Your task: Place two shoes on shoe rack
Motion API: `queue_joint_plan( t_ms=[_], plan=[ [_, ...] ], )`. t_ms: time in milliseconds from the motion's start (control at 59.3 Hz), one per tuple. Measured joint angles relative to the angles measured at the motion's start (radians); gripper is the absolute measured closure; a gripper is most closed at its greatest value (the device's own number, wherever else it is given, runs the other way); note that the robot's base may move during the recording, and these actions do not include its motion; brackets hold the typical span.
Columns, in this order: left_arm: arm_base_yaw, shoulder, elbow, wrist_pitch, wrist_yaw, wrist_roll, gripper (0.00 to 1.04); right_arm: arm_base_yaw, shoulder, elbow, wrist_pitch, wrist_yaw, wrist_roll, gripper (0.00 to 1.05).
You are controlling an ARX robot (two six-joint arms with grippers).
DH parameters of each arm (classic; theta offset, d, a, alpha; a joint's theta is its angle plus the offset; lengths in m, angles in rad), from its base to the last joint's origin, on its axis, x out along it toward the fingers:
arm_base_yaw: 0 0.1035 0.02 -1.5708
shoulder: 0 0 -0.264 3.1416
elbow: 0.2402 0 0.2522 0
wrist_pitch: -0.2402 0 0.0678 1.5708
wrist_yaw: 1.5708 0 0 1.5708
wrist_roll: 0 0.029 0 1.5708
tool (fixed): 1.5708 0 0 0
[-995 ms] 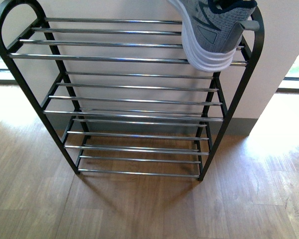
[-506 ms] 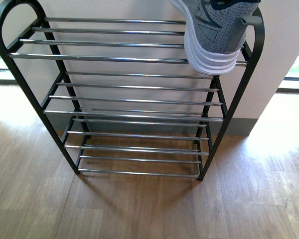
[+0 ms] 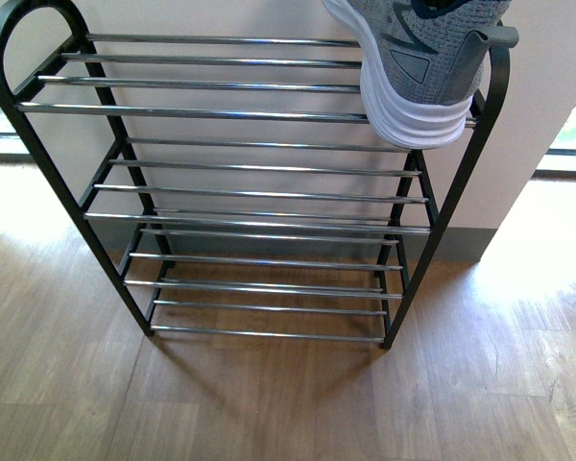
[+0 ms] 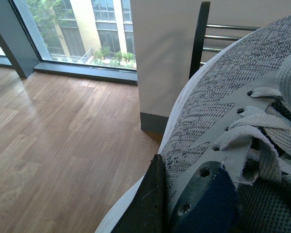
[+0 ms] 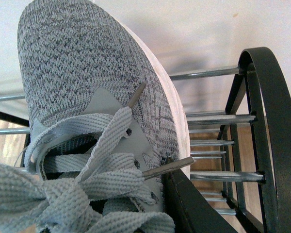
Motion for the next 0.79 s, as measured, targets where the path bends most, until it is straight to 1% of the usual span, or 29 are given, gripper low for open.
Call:
queue_joint_plan(
  t_ms=[34,67,118,185,354,388,472,624,657,792],
  plan=[
    [0.000,0.000,0.000,0.000,0.000,0.000,1.03,0.000,0.000,0.000,0.000,0.003,-0.001,1.00],
    [0.000,0.000,0.000,0.000,0.000,0.000,1.03,0.000,0.000,0.000,0.008,0.005,0.000,0.96],
    [0.000,0.000,0.000,0.000,0.000,0.000,1.03,0.000,0.000,0.000,0.025,-0.013,0.001,0.87],
    [0.000,0.000,0.000,0.000,0.000,0.000,1.03,0.000,0.000,0.000,0.030,-0.013,0.001,0.78],
    [0.000,0.000,0.000,0.000,0.000,0.000,1.03,0.000,-0.001,0.000,0.039,-0.019,0.006,0.52],
    [0.000,0.000,0.000,0.000,0.000,0.000,1.03,0.000,-0.001,0.000,0.041,-0.019,0.006,0.45],
    [0.000,0.000,0.000,0.000,0.000,0.000,1.03,0.000,-0.001,0.000,0.045,-0.018,0.006,0.32],
    [0.000,0.000,0.000,0.000,0.000,0.000,1.03,0.000,-0.002,-0.003,0.087,-0.014,-0.037,0.09],
    [0.000,0.000,0.000,0.000,0.000,0.000,1.03,0.000,-0.002,-0.006,0.100,-0.014,-0.051,0.08],
    [0.000,0.000,0.000,0.000,0.000,0.000,1.03,0.000,-0.002,-0.014,0.126,0.008,-0.141,0.09]
  ],
)
